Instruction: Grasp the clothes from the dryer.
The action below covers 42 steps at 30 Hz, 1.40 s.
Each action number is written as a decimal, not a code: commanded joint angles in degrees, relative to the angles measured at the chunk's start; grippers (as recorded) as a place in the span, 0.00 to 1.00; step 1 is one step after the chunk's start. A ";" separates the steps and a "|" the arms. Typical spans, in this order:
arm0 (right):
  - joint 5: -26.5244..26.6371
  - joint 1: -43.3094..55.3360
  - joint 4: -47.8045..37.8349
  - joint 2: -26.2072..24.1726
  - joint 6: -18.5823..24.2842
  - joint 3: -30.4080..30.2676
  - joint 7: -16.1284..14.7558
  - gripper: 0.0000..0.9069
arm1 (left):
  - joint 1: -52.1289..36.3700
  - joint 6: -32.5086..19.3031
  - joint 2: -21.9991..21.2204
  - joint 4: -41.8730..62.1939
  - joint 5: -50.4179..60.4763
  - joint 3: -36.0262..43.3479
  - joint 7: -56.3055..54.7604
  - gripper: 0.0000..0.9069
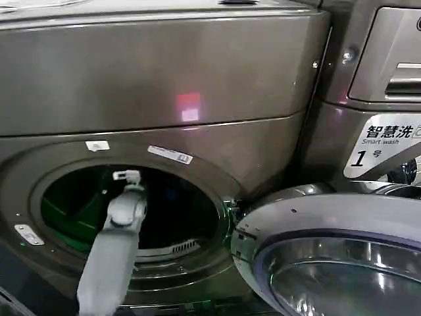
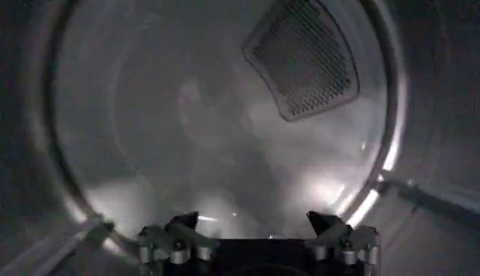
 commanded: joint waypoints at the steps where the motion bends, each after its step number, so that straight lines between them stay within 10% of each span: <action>1: -0.05 0.17 -0.52 -0.07 0.07 0.14 -0.10 1.00 | -19.27 -1.50 0.89 28.14 18.94 18.94 18.42 1.00; 13: -1.73 1.68 -0.61 0.16 0.42 -1.18 -0.48 1.00 | -32.08 -17.04 -0.09 42.44 27.12 36.20 41.76 1.00; 37: -2.05 1.66 -0.67 0.45 0.66 -1.52 -0.71 1.00 | -28.32 -15.76 -3.88 48.37 23.93 40.72 44.01 1.00; 41: -2.24 1.84 -0.89 0.47 0.71 -1.53 -0.76 1.00 | -28.17 -15.72 -4.25 48.72 23.94 40.79 44.10 0.10; 42: -2.27 1.88 -0.95 0.46 0.73 -1.54 -0.77 1.00 | -28.18 -15.74 -4.24 48.78 24.00 40.82 44.19 0.01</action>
